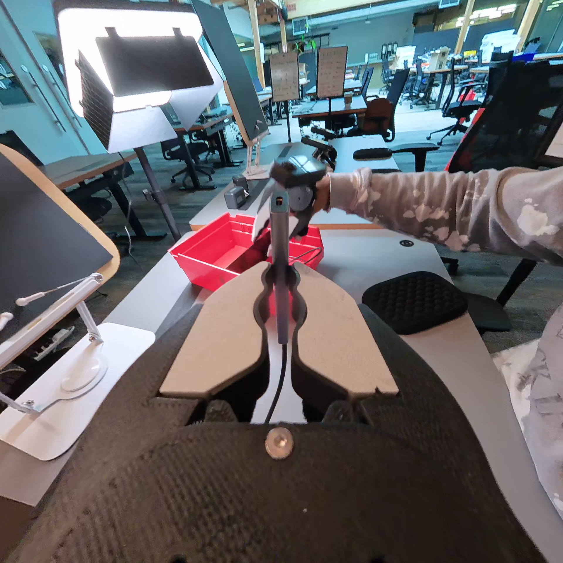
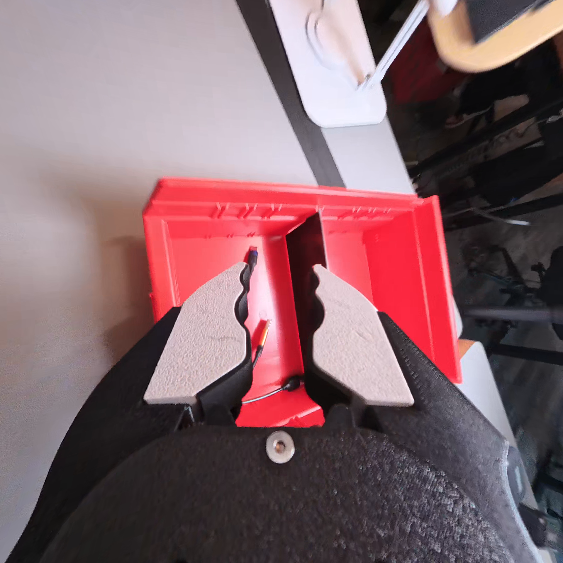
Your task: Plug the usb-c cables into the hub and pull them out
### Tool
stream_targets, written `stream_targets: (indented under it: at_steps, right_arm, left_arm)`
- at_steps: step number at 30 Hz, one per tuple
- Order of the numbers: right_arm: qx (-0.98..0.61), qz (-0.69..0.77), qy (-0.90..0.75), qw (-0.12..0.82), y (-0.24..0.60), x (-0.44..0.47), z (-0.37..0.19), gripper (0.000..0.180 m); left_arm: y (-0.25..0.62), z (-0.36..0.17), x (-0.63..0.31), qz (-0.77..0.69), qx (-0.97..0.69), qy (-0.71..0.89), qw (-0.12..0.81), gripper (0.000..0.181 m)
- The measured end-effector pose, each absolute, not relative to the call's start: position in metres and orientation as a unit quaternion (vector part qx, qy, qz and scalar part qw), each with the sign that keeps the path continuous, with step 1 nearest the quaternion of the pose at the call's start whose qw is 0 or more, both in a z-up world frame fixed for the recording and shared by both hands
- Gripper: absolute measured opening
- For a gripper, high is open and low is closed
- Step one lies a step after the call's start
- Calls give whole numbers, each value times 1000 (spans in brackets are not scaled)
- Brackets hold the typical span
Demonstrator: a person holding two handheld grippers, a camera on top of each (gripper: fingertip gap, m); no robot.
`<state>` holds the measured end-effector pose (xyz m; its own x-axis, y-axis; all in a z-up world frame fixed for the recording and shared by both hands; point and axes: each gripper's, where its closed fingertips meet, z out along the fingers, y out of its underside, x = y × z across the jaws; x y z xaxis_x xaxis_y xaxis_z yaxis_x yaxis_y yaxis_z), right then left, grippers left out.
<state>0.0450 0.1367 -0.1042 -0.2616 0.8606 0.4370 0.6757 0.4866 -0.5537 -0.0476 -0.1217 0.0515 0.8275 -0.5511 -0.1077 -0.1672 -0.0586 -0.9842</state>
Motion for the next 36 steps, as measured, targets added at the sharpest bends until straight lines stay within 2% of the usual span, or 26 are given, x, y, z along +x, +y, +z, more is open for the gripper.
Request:
stream_targets:
  at_steps: [4, 9, 18, 20, 24, 34, 36]
  right_arm:
    - [-452, 200, -776, 393, 97, 34, -57, 37]
    - [-367, 279, -796, 392, 15, 21, -23, 37]
    - [-264, 293, -845, 360, -87, 5, -17, 36]
    - [-257, 278, -856, 351, -94, 2, -25, 31]
    - [-254, 272, -858, 355, -99, -1, -29, 10]
    - [-254, 273, -855, 361, -94, 15, -17, 9]
    - [-255, 275, -850, 369, -90, 19, -9, 9]
  left_arm:
    - [-107, 28, -36, -161, -734, 266, 604, 10]
    - [-87, -13, -16, -152, -769, 295, 546, 9]
    - [-71, -54, 15, -97, -787, 356, 494, 10]
    - [-70, -58, 16, -84, -788, 364, 489, 10]
    - [-72, -63, 17, -59, -787, 383, 480, 10]
    - [-71, -49, 21, -59, -767, 378, 515, 11]
    - [-72, -41, 14, -61, -764, 365, 529, 17]
